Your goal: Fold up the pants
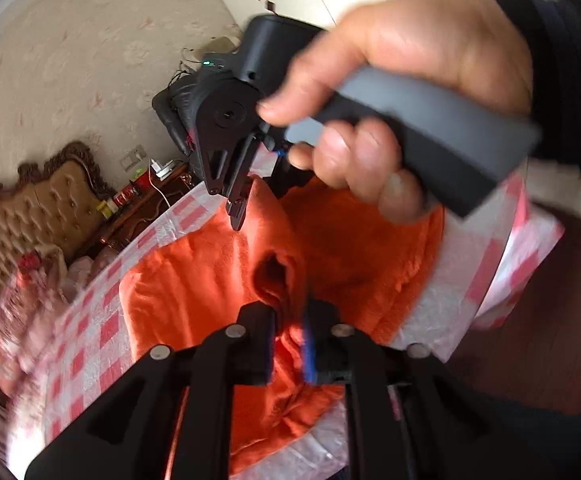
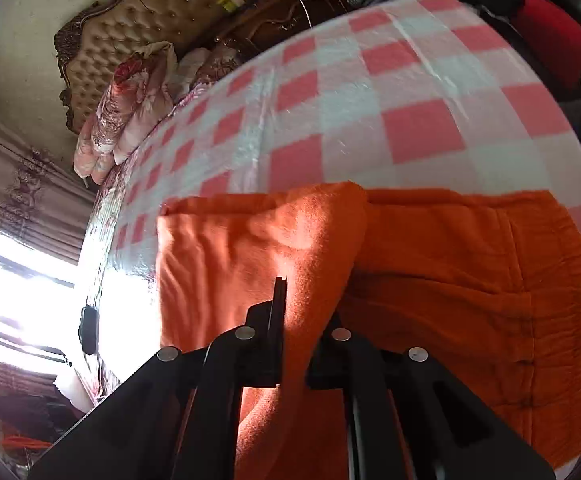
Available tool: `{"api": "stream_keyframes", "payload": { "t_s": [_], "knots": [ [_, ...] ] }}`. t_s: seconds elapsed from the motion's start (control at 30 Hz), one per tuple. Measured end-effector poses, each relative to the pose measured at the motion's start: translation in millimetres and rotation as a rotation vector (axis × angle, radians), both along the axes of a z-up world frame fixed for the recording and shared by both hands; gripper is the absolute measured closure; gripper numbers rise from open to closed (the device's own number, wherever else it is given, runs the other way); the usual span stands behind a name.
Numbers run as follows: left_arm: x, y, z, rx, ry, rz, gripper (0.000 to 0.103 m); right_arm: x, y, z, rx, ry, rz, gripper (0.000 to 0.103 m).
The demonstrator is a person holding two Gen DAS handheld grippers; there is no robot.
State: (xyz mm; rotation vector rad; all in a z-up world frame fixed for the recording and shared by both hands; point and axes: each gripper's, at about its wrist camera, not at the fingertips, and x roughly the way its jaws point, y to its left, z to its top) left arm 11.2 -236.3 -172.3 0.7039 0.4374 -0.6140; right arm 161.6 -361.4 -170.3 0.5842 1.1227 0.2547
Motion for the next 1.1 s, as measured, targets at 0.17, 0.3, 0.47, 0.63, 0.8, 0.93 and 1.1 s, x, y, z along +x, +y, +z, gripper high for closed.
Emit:
{"api": "stream_keyframes", "payload": {
  "t_s": [0.17, 0.3, 0.47, 0.63, 0.8, 0.93, 1.1],
  "knots": [
    [-5.6, -3.4, -15.0, 0.093, -0.053, -0.003, 0.056, -7.8, -1.6, -12.5, -0.017, -0.002, 0.024, 0.073],
    [-10.8, -10.7, -19.2, 0.140, -0.079, -0.014, 0.056, -14.0, -3.0, -6.5, -0.008, -0.043, 0.051, 0.062],
    [-8.3, -22.2, -26.6, 0.170, -0.063, -0.032, 0.088, -18.2, 6.3, -3.1, -0.094, -0.064, 0.101, 0.080],
    [-3.2, -22.8, -22.9, 0.155, -0.056, -0.015, 0.094, -25.8, 11.9, 12.3, -0.185, -0.120, 0.124, 0.093],
    [-6.8, -22.0, -10.6, 0.130, -0.088, -0.005, 0.094, -32.0, 14.4, 30.6, -0.235, -0.175, 0.124, 0.094],
    [-9.2, -23.0, 3.5, 0.112, -0.118, -0.003, 0.094, -34.2, 10.3, 45.0, -0.230, -0.207, 0.112, 0.095],
    [-6.9, -24.7, 20.1, 0.088, -0.132, -0.008, 0.094, -36.9, 9.1, 64.1, -0.260, -0.248, 0.108, 0.095]
  ]
}}
